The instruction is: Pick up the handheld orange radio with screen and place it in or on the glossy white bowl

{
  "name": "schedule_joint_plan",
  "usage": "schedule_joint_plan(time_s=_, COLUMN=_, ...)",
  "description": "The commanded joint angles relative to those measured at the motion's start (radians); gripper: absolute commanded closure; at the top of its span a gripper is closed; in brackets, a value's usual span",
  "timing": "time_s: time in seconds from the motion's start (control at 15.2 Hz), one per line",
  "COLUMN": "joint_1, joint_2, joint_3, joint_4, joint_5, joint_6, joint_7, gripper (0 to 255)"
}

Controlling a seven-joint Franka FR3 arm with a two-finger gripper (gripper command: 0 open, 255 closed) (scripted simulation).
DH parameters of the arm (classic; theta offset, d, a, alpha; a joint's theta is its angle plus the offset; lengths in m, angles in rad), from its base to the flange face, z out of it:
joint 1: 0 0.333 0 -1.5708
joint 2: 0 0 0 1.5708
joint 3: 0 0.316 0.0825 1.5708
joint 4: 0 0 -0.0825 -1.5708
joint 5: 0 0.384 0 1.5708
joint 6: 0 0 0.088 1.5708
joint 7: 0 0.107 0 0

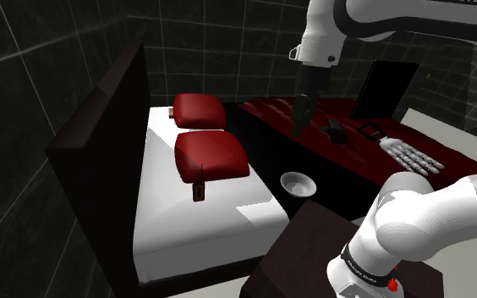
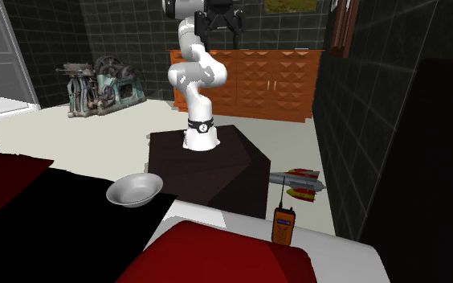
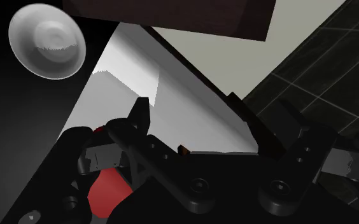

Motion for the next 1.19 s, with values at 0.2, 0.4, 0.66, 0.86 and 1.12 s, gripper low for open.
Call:
schedule_joint_plan(time_s=0.2, joint_1=0.012, joint_2=0.081, joint_3=0.013, joint_4=-0.016, joint_5=-0.013, joint_6=0.097, joint_7=-0.025, gripper=0)
schedule_joint_plan(time_s=0.4, joint_1=0.022, joint_2=0.172, joint_3=0.026, joint_4=-0.020, joint_5=-0.026, joint_6=0.190, joint_7=-0.047, gripper=0)
schedule_joint_plan(time_s=0.66, joint_1=0.033, joint_2=0.303, joint_3=0.043, joint_4=-0.006, joint_5=-0.047, joint_6=0.308, joint_7=-0.072, gripper=0)
schedule_joint_plan(time_s=0.86, joint_1=0.040, joint_2=0.408, joint_3=0.057, joint_4=0.018, joint_5=-0.066, joint_6=0.389, joint_7=-0.085, gripper=0)
schedule_joint_plan(time_s=1.12, joint_1=0.048, joint_2=0.554, joint_3=0.075, joint_4=0.067, joint_5=-0.099, joint_6=0.484, joint_7=-0.096, gripper=0)
